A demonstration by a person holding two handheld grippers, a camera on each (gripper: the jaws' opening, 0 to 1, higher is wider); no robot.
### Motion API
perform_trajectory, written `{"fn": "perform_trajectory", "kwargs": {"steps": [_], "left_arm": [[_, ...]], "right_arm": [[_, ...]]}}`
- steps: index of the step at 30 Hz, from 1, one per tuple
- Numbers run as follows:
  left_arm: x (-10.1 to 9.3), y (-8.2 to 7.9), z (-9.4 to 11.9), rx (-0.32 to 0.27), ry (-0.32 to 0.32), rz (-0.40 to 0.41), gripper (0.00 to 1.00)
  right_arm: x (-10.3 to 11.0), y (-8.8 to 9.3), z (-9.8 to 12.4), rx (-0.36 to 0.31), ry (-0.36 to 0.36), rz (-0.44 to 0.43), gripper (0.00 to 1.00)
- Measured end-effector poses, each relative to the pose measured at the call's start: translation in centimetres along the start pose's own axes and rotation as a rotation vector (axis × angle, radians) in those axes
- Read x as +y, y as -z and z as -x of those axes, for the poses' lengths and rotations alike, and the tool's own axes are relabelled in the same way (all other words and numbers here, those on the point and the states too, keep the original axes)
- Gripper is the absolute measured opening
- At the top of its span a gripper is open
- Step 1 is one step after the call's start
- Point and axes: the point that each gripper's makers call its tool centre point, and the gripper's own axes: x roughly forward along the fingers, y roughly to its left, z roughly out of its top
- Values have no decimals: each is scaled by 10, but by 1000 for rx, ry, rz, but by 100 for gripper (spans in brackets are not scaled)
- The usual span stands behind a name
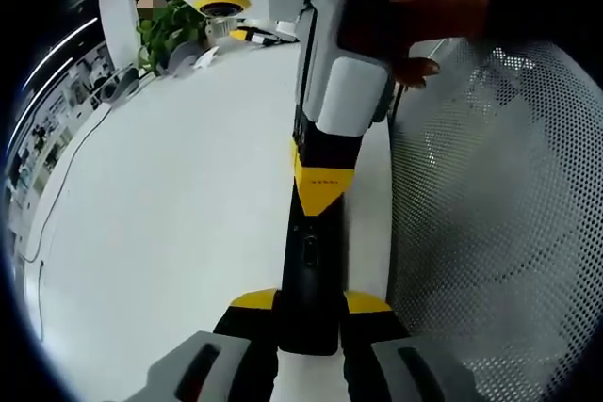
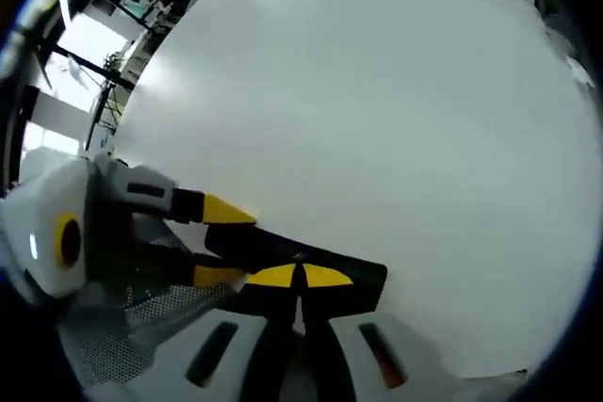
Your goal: Press the specified remote control buttons in sequence, fully releasing each button before pressing the next.
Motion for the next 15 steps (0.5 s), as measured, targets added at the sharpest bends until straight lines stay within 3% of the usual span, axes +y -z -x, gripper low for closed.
{"fn": "perform_trajectory", "kwargs": {"steps": [5,6,15], "left_arm": [[0,0,0,-6,1,1,25],[-1,0,0,-7,5,8,25],[0,-1,-2,-12,7,5,25]], "right_arm": [[1,2,-1,-1,3,16,0],[1,7,-3,33,5,24,0],[1,4,-4,8,36,86,0]]}}
